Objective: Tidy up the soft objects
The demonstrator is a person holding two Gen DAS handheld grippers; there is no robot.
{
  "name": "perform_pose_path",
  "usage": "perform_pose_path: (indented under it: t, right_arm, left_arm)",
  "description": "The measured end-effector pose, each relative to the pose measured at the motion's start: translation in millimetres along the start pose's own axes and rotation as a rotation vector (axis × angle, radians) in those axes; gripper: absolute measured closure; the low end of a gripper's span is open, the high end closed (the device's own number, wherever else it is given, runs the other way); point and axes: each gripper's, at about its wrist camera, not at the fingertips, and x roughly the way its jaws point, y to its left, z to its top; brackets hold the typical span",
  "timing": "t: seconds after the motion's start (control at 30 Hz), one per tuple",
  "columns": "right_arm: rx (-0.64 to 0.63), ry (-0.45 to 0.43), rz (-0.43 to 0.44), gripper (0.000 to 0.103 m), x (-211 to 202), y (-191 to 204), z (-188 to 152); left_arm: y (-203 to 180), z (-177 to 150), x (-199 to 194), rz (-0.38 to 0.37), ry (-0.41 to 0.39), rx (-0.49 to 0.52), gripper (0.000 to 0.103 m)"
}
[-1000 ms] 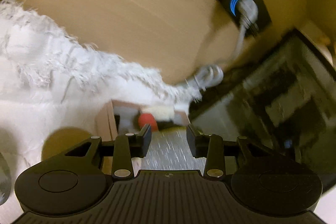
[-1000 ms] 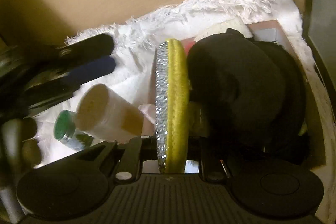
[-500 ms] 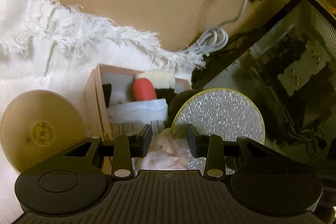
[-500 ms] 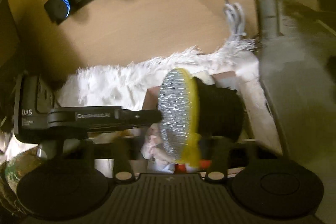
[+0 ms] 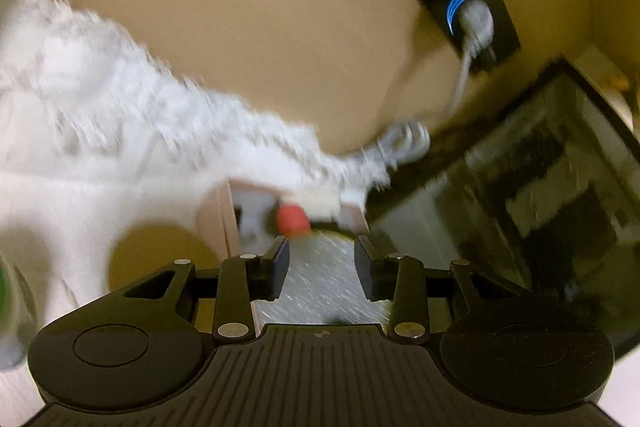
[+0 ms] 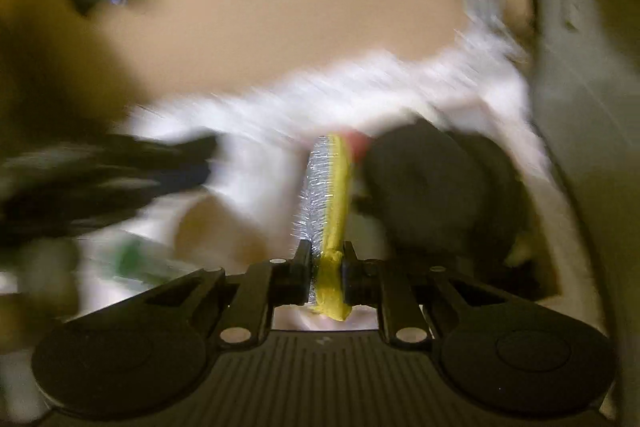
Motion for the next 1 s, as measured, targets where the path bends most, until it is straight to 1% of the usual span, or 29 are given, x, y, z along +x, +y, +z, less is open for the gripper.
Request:
perform_pose_path:
  t: [0.03, 0.1, 0.17, 0.23, 0.33, 0.43, 0.5, 0.57, 0.63, 0.7, 0.73, 0.77, 0.83, 0.87, 0.9, 0.93, 1.0]
  right_arm:
    - [0.022, 0.015, -0.002, 0.085, 8, -5, 1]
    - [0.053, 0.019, 0.024, 0.085, 14, -13, 5]
    - [0.013, 0.017, 0.020, 0.084, 16, -11, 8]
    - [-0.025, 0.014, 0.006, 0.083, 21, -7, 10]
    - [-0.046, 0.007, -0.010, 0.079, 27, -5, 13]
    - [-0.055, -0.005, -0.017, 0.077, 29, -5, 11]
    - [-0.033, -0.011, 0.001, 0.072, 27, -9, 11]
    - [-0.015, -0.020, -0.001, 0.053, 21, -10, 9]
    - [-0.032, -0.062, -0.027, 0.044, 7, -6, 4]
    - [-0.075, -0.111, -0.053, 0.043, -8, -1, -2]
    - [-0.092, -0.139, -0.071, 0.041, -16, 2, -5]
    - [-0.106, -0.172, -0.094, 0.037, -25, 4, -9]
    - [-0.121, -0.243, -0.160, 0.032, -44, 7, -24]
    - [-0.124, -0.270, -0.179, 0.026, -52, 7, -33]
    - [-0.131, -0.290, -0.189, 0.023, -61, 6, -44]
    - [-0.140, -0.294, -0.193, 0.019, -65, 5, -54]
    - [-0.186, -0.269, -0.194, 0.018, -70, 1, -77]
  left_arm:
    - [-2, -4, 2, -0.004, 0.016, 0.004, 0.064]
    - [-4, -12, 5, -0.003, 0.036, 0.007, 0.064]
    - [-7, -20, 4, 0.006, 0.032, 0.016, 0.064]
    - [-12, -27, -1, 0.031, -0.004, 0.040, 0.064]
    - [-21, -37, -13, 0.071, -0.049, 0.086, 0.064]
    - [-31, -48, -26, 0.132, -0.076, 0.165, 0.064]
    - [-33, -56, -33, 0.178, -0.090, 0.214, 0.064]
    - [-29, -64, -39, 0.207, -0.096, 0.226, 0.064]
    - [-22, -73, -46, 0.226, -0.102, 0.218, 0.064]
    - [-15, -83, -54, 0.240, -0.115, 0.218, 0.064]
    - [-14, -88, -58, 0.250, -0.125, 0.223, 0.064]
    - [-13, -94, -62, 0.263, -0.136, 0.229, 0.064]
    - [-14, -109, -73, 0.286, -0.158, 0.252, 0.064]
    - [-16, -117, -75, 0.294, -0.167, 0.267, 0.064]
    - [-17, -127, -78, 0.304, -0.175, 0.283, 0.064]
    - [-18, -138, -79, 0.324, -0.182, 0.296, 0.064]
    - [-19, -162, -79, 0.378, -0.171, 0.279, 0.064]
